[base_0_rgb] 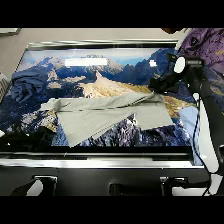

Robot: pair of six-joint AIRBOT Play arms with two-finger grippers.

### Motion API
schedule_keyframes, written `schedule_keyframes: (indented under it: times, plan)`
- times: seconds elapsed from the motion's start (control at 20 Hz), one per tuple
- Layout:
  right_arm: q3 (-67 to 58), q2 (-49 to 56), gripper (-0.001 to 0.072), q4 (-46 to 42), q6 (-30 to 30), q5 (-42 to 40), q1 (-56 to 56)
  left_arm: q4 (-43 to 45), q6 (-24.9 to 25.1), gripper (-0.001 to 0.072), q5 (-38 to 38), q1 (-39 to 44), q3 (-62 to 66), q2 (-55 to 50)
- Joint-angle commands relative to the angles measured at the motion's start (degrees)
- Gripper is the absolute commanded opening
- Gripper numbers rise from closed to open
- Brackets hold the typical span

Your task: Fold the clothes and pants, and hang the long-sleeved shirts on hangers.

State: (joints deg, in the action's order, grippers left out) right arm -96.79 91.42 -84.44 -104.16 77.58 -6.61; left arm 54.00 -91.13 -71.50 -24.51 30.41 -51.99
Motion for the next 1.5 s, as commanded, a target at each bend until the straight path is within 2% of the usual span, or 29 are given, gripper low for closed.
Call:
schedule_keyframes:
  times: [0.0,0.65,0.7,0.75,0.85,0.9,0.95,1.0,1.2,1.35,1.45]
  plan:
    - [0.02,-0.59,0.003,-0.26,0.0,2.54,-0.02,-2.62,2.38,0.0621,2.43,3.78,-6.8,1.79]
    - [0.02,-0.83,0.003,0.44,-0.22,6.47,-0.02,-9.7,5.86,0.0599,12.94,15.45,-6.75,-13.92]
    - [0.02,-0.9,0.003,0.44,-0.22,6.71,-0.02,-9.7,5.86,0.0541,13.75,16.0,-6.75,-14.91]
    - [0.02,-1.11,0.003,0.42,-0.22,6.71,-0.02,-9.7,5.86,0.0399,14.38,16.35,-6.75,-15.82]
    - [0.02,-2.01,0.003,0.39,-0.22,6.27,-0.02,-10.34,5.86,0.0355,15.56,16.76,-6.71,-17.59]
    - [0.02,-2.49,0.003,0.37,-0.22,6.23,-0.02,-10.75,5.92,0.0188,15.85,16.74,-6.62,-18.25]
    - [0.02,-2.95,0.003,0.37,-0.22,6.25,0.0,-10.84,6.43,0.0058,16.09,16.74,-6.43,-18.49]
    - [0.02,-3.45,0.003,0.37,-0.2,6.25,-0.02,-10.97,7.41,0.0022,16.04,16.74,-5.84,-18.38]
    - [-0.31,-6.78,0.0029,0.37,1.01,2.75,-0.02,-10.88,8.68,0.0019,12.83,16.72,3.15,-17.57]
    - [-3.72,-10.62,0.0029,-1.25,3.52,-4.33,0.0,-9.46,8.13,0.0017,10.97,15.93,19.56,-15.58]
    - [-10.01,-12.57,0.0029,-4.33,3.98,-6.93,0.0,-3.45,4.68,0.0018,9.4,15.32,34.62,-14.82]
